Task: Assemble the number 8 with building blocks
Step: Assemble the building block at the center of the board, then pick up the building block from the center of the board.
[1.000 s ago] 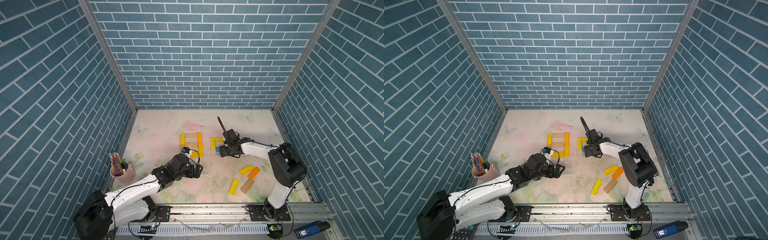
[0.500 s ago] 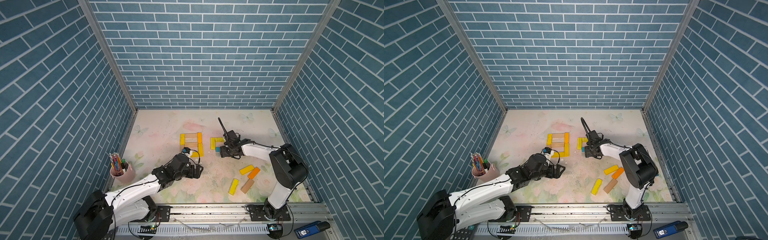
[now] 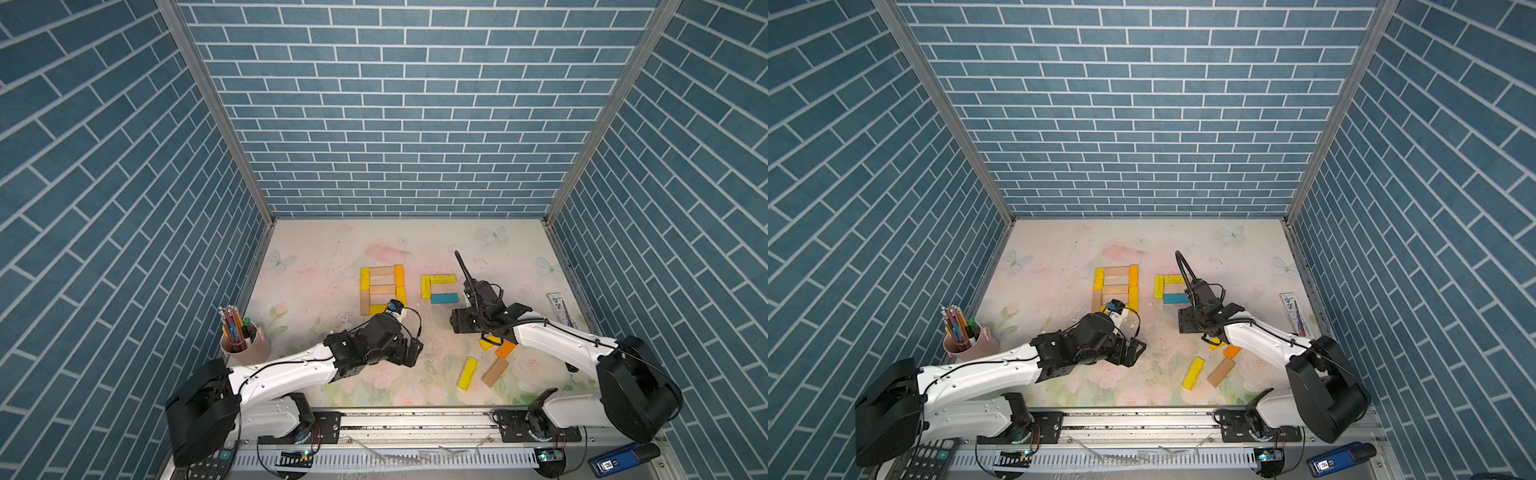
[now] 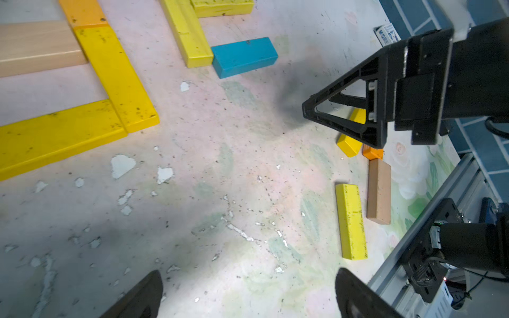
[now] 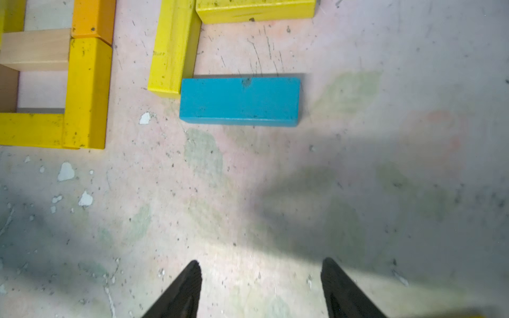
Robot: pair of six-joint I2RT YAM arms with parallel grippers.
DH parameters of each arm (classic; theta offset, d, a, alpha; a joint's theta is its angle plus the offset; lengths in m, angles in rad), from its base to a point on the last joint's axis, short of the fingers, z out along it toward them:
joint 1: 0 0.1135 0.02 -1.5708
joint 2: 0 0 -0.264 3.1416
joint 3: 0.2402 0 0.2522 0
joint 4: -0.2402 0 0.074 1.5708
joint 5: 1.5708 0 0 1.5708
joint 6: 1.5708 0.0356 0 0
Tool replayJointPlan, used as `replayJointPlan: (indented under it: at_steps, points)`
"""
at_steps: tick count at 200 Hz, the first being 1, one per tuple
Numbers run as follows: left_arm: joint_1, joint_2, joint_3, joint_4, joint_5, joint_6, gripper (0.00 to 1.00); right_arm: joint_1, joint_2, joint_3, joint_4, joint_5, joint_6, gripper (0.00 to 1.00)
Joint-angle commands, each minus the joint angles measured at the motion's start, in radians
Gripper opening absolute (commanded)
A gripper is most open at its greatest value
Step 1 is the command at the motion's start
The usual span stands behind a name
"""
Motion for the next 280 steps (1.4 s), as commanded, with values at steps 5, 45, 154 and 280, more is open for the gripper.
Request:
replayJointPlan:
  at_steps: [5, 45, 154, 280]
  points:
    - [-0.083, 0.067, 0.062, -0.030, -0.095, -0.038, 0.96, 0.006, -0.111, -0.068, -0.023, -0.012, 0.077, 0.70]
    - [-0.207, 0.204, 0.183, -0.076, -0.187, -0.083, 0.90, 0.004, -0.267, -0.123, -0.102, -0.004, 0.084, 0.70]
    - [-0.338, 0.557, 0.446, -0.199, -0.225, -0.097, 0.69, 0.004, -0.680, -0.212, -0.385, 0.085, 0.229, 0.71]
    - [-0.395, 0.779, 0.712, -0.410, -0.247, -0.129, 0.62, 0.004, -0.783, -0.227, -0.485, 0.160, 0.268, 0.73]
